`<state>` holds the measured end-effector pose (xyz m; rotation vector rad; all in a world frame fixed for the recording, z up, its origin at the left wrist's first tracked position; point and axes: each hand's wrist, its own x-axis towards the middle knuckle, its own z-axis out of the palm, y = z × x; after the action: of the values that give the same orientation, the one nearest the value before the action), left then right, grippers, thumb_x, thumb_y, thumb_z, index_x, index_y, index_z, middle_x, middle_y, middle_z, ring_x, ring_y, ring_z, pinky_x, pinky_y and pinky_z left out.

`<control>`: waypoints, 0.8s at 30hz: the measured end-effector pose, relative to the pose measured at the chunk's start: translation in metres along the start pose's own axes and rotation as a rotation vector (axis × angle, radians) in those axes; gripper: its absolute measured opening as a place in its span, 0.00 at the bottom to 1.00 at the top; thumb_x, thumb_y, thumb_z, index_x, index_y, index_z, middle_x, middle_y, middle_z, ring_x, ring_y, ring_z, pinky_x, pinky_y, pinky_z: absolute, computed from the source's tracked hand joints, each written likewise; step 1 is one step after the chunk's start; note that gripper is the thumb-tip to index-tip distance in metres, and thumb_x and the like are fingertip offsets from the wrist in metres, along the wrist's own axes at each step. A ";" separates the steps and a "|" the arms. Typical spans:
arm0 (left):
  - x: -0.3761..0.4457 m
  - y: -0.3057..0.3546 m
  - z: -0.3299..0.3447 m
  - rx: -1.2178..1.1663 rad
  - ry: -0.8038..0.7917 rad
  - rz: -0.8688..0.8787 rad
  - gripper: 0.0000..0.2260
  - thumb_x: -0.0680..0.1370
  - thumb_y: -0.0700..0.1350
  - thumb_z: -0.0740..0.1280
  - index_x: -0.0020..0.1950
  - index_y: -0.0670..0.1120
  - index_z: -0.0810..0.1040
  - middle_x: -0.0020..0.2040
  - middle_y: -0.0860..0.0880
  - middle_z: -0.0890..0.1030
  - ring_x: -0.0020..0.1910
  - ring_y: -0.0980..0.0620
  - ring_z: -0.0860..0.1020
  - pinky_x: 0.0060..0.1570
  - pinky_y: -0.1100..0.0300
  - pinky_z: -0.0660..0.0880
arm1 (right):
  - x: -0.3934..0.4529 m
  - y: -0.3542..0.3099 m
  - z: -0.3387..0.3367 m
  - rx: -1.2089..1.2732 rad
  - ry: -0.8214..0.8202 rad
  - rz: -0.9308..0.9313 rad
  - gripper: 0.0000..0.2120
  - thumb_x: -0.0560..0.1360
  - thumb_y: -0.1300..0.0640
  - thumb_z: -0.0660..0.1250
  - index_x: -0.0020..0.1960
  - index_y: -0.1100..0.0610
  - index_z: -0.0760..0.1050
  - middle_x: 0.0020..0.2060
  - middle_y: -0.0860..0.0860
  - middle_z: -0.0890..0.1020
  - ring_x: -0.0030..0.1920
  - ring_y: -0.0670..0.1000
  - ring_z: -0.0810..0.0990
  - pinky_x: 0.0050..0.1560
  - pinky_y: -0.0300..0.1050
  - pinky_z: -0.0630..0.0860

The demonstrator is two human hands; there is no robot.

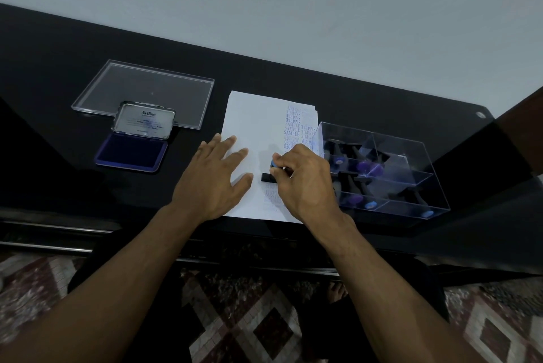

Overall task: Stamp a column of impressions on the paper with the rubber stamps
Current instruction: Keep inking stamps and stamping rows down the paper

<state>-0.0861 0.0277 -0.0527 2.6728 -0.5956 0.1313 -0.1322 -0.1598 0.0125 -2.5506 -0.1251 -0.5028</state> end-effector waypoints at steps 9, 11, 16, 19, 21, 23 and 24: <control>0.001 0.000 0.001 0.012 -0.011 -0.006 0.34 0.78 0.67 0.47 0.78 0.52 0.67 0.81 0.48 0.60 0.82 0.46 0.52 0.79 0.48 0.46 | -0.001 0.001 0.001 0.019 0.025 0.033 0.04 0.73 0.62 0.74 0.47 0.60 0.85 0.40 0.51 0.81 0.37 0.48 0.79 0.42 0.35 0.71; 0.001 -0.002 0.001 0.015 -0.003 -0.008 0.33 0.78 0.67 0.48 0.78 0.52 0.67 0.81 0.48 0.60 0.82 0.46 0.52 0.79 0.48 0.46 | 0.000 0.001 0.000 0.031 0.031 0.028 0.05 0.72 0.62 0.75 0.48 0.59 0.85 0.41 0.52 0.82 0.37 0.49 0.79 0.43 0.37 0.73; 0.001 -0.001 0.001 0.017 -0.014 -0.012 0.34 0.78 0.68 0.47 0.79 0.53 0.66 0.82 0.49 0.59 0.82 0.47 0.51 0.79 0.48 0.46 | -0.001 0.002 -0.006 0.070 0.033 0.084 0.07 0.71 0.61 0.76 0.50 0.59 0.85 0.44 0.52 0.84 0.40 0.49 0.82 0.49 0.46 0.80; 0.000 -0.001 0.001 -0.001 -0.005 -0.007 0.33 0.79 0.67 0.48 0.78 0.53 0.66 0.81 0.48 0.59 0.82 0.48 0.50 0.80 0.48 0.46 | -0.002 0.002 -0.022 0.366 0.173 0.348 0.09 0.72 0.61 0.76 0.51 0.57 0.85 0.45 0.50 0.85 0.36 0.49 0.84 0.38 0.48 0.82; 0.000 -0.001 0.001 0.001 -0.010 -0.004 0.33 0.79 0.67 0.48 0.78 0.53 0.66 0.82 0.49 0.59 0.82 0.48 0.50 0.80 0.48 0.46 | -0.001 0.002 -0.037 0.600 0.283 0.517 0.08 0.72 0.63 0.75 0.51 0.57 0.84 0.41 0.51 0.85 0.32 0.51 0.84 0.32 0.49 0.81; 0.000 -0.001 0.001 0.002 -0.011 -0.007 0.33 0.78 0.67 0.48 0.78 0.53 0.66 0.82 0.49 0.59 0.82 0.48 0.50 0.80 0.48 0.46 | 0.001 0.004 -0.048 0.744 0.347 0.610 0.07 0.73 0.65 0.74 0.50 0.58 0.83 0.38 0.52 0.85 0.33 0.53 0.84 0.32 0.50 0.81; 0.000 -0.001 0.002 -0.002 -0.012 -0.008 0.33 0.78 0.68 0.48 0.78 0.53 0.66 0.82 0.49 0.59 0.82 0.48 0.50 0.80 0.47 0.46 | 0.001 0.006 -0.050 0.804 0.365 0.650 0.07 0.73 0.66 0.73 0.50 0.59 0.82 0.38 0.53 0.85 0.34 0.54 0.85 0.32 0.50 0.81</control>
<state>-0.0856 0.0282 -0.0547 2.6760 -0.5880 0.1132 -0.1466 -0.1908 0.0498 -1.5576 0.5156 -0.5055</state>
